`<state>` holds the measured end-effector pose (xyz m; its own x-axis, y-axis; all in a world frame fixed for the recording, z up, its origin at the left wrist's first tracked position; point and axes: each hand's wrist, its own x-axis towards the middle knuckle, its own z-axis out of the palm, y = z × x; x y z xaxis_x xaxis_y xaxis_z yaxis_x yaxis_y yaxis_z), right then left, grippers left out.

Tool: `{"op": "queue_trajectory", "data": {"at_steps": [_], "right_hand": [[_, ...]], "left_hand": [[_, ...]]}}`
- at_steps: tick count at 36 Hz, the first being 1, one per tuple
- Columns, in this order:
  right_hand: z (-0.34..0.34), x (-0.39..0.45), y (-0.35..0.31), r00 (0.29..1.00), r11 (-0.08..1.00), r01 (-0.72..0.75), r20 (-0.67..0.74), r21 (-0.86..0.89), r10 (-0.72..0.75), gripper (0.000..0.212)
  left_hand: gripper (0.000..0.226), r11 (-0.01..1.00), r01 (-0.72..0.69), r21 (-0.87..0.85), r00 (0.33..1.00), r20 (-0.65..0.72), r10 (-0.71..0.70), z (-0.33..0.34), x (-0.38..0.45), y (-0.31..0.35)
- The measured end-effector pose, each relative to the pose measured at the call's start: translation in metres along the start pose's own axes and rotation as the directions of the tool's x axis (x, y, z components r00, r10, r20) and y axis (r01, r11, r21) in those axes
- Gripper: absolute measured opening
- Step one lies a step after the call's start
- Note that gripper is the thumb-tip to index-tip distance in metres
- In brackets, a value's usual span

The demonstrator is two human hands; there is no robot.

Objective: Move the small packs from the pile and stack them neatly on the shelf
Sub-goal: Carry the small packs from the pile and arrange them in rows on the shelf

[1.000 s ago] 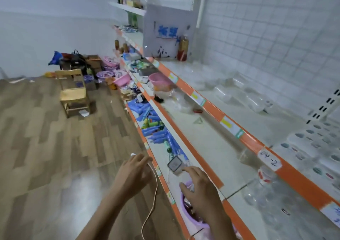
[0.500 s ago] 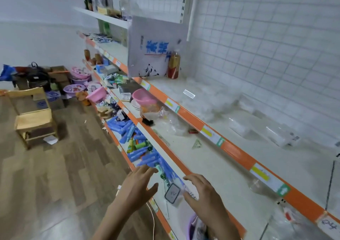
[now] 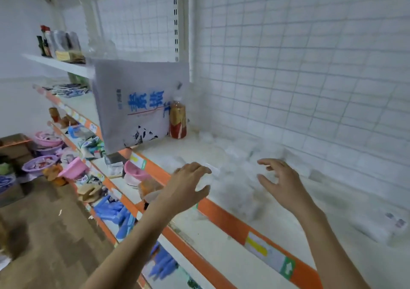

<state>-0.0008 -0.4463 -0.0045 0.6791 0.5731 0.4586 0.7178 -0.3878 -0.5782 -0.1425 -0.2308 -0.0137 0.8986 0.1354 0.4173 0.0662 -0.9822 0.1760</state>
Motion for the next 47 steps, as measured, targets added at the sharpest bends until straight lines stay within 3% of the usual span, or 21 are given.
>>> {"op": "queue_trajectory", "data": {"at_steps": [5,9,13,16,19,24,28,31,35,39,42,47], "right_hand": [[-0.007,0.065,0.047,0.988,0.975,-0.128,0.066,-0.182,0.142,0.034],[-0.004,0.089,0.071,0.933,0.934,-0.220,0.220,-0.281,0.286,0.043],[0.002,0.102,0.079,0.860,0.897,-0.273,0.329,-0.349,0.390,0.054],[0.005,0.105,0.080,0.841,0.893,-0.296,0.351,-0.338,0.412,0.053],[0.004,0.107,0.079,0.842,0.891,-0.309,0.340,-0.334,0.419,0.052],[0.012,0.107,0.080,0.854,0.865,-0.325,0.274,-0.382,0.442,0.061],[0.019,0.104,0.081,0.869,0.860,-0.398,0.168,-0.320,0.465,0.051],[0.023,0.104,0.079,0.874,0.852,-0.423,0.111,-0.308,0.473,0.041],[0.023,0.102,0.074,0.859,0.846,-0.500,0.016,-0.186,0.512,0.028],[0.024,0.104,0.065,0.828,0.833,-0.554,-0.115,-0.017,0.548,0.016],[0.024,0.109,0.058,0.807,0.821,-0.568,-0.153,0.058,0.570,0.020],[0.032,0.111,0.056,0.757,0.763,-0.647,-0.129,-0.011,0.640,0.027]], "left_hand": [[0.041,0.986,-0.120,0.117,0.992,0.064,0.113,0.011,0.094,-0.022],[0.045,0.974,-0.185,0.127,0.973,0.166,0.163,0.033,0.152,-0.030],[0.057,0.979,-0.205,0.007,0.924,0.331,0.191,0.061,0.193,-0.035],[0.074,0.963,-0.267,-0.031,0.861,0.441,0.253,0.081,0.212,-0.040],[0.074,0.950,-0.291,-0.113,0.812,0.497,0.307,0.099,0.225,-0.047],[0.064,0.912,-0.365,-0.186,0.815,0.409,0.410,0.118,0.233,-0.056],[0.062,0.850,-0.504,-0.152,0.792,0.312,0.525,0.122,0.238,-0.067],[0.085,0.803,-0.565,-0.188,0.757,0.270,0.595,0.121,0.244,-0.073],[0.084,0.772,-0.474,-0.424,0.782,0.200,0.590,0.117,0.250,-0.075],[0.032,0.767,-0.293,-0.572,0.829,0.247,0.501,0.107,0.256,-0.073],[0.026,0.732,-0.163,-0.661,0.838,0.300,0.457,0.103,0.258,-0.072],[0.027,0.735,-0.091,-0.672,0.813,0.375,0.444,0.107,0.255,-0.068]]}}
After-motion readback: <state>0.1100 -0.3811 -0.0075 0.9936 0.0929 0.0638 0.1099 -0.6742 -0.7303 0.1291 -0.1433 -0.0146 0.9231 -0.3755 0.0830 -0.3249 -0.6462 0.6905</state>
